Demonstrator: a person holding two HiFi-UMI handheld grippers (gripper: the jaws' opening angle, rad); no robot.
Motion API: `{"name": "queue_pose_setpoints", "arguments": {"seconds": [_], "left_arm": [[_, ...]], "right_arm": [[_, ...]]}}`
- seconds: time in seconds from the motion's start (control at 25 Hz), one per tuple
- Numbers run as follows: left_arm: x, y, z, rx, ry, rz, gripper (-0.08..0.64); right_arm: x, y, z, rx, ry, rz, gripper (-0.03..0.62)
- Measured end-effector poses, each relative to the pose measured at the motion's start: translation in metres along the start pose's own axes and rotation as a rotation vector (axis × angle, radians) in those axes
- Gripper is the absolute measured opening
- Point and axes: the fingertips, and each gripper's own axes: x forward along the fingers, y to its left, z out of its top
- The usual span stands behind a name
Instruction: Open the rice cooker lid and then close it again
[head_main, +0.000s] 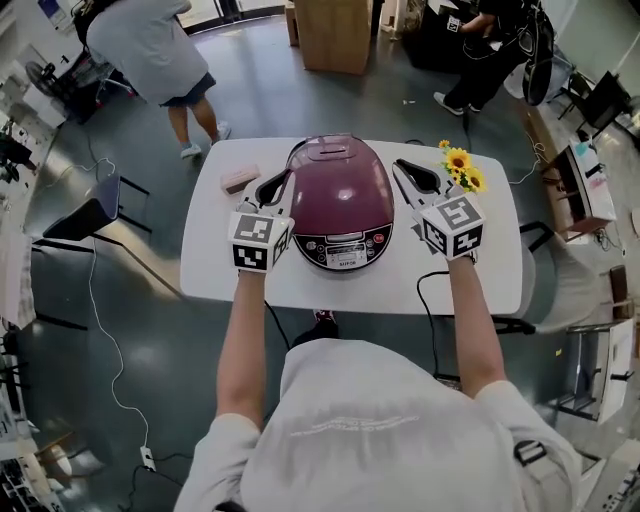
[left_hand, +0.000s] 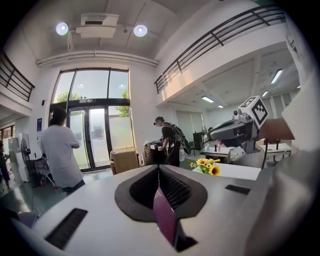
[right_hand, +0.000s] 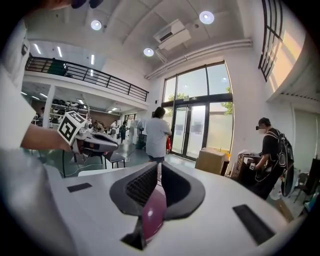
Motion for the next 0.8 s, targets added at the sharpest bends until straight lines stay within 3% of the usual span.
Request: {"name": "queue_pose_setpoints", "arguments": {"seconds": [0.32, 0.8], "left_arm": [[-0.001, 0.007, 0.052, 0.03, -0.108, 0.022, 0.015], [-0.007, 0.001, 0.098, 0.086, -0.186, 0.026, 0.015]], "right_arm": [[-0.012, -0.017, 0.04, -0.068, -0.069, -0.053, 0.037], [-0.025, -0.022, 0.076, -0.143, -0.126, -0.066, 0.034]]}}
